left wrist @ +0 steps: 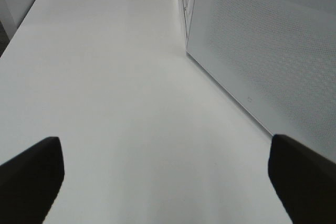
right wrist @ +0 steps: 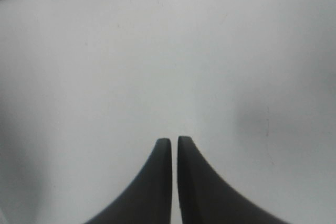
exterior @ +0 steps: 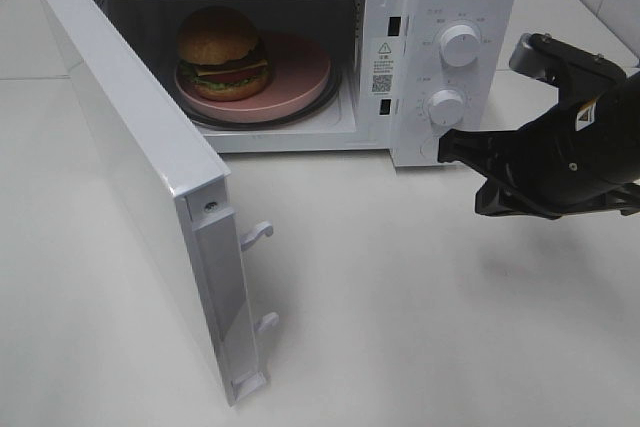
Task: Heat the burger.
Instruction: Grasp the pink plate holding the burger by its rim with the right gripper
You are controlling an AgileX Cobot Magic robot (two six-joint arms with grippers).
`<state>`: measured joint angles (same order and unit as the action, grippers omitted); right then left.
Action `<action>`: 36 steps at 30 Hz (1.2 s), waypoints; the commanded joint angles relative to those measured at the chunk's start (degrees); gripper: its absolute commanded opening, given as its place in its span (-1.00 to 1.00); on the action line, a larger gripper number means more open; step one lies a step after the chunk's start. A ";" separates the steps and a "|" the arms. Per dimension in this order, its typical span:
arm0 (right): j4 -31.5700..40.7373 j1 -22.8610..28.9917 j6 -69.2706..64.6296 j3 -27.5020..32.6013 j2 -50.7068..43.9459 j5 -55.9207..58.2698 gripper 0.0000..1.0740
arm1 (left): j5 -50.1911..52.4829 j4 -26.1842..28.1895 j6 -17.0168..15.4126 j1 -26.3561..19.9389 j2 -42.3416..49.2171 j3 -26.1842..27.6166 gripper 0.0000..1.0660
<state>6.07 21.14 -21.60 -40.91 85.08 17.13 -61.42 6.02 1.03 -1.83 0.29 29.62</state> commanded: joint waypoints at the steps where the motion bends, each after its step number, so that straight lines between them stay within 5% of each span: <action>1: 0.23 -0.34 4.81 -2.06 -0.69 7.91 -0.99 | 0.11 0.17 -0.29 -0.23 0.17 0.00 0.84; 22: 0.06 -0.34 34.21 -12.32 -4.58 26.64 -0.94 | 0.11 0.17 -0.29 -0.23 0.17 0.00 0.84; 36: -0.23 -0.34 90.53 -13.35 -4.58 26.53 -0.78 | 0.11 0.17 -0.29 -0.23 0.17 0.00 0.84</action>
<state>5.84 21.14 56.55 -53.92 81.02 43.32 -61.42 6.02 1.03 -1.83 0.29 29.62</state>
